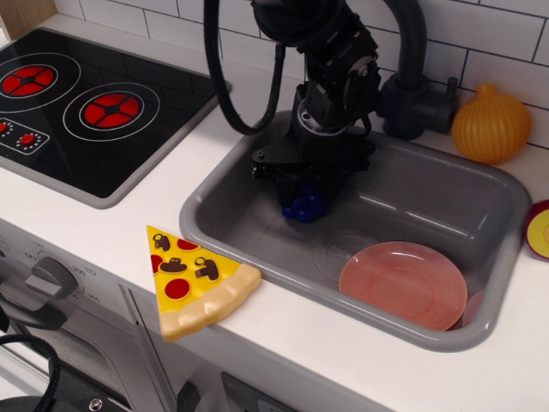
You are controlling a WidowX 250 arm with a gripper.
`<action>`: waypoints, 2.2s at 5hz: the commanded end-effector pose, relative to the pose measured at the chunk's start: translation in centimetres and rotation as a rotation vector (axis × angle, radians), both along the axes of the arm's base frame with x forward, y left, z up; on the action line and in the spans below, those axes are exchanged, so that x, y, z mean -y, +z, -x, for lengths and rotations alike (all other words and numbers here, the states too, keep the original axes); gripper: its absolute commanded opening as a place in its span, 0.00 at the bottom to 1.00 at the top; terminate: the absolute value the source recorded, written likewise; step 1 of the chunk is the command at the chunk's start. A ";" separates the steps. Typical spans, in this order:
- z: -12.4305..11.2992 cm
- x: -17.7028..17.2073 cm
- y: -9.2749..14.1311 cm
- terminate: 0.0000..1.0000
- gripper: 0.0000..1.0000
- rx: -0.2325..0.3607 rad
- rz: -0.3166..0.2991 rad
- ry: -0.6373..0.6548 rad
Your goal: Put blueberries on plate sink
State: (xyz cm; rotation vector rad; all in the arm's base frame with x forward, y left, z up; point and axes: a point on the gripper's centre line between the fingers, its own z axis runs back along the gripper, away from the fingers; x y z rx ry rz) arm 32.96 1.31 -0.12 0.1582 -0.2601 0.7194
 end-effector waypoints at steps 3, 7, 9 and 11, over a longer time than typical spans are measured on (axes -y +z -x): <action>2.1 4.9 6.7 0.00 0.00 0.063 0.078 -0.069; 6.1 10.2 2.5 0.00 0.00 -0.047 0.110 -0.183; 5.9 10.2 4.4 0.00 1.00 -0.010 0.211 -0.153; 5.0 9.8 8.9 0.00 1.00 0.052 0.232 -0.181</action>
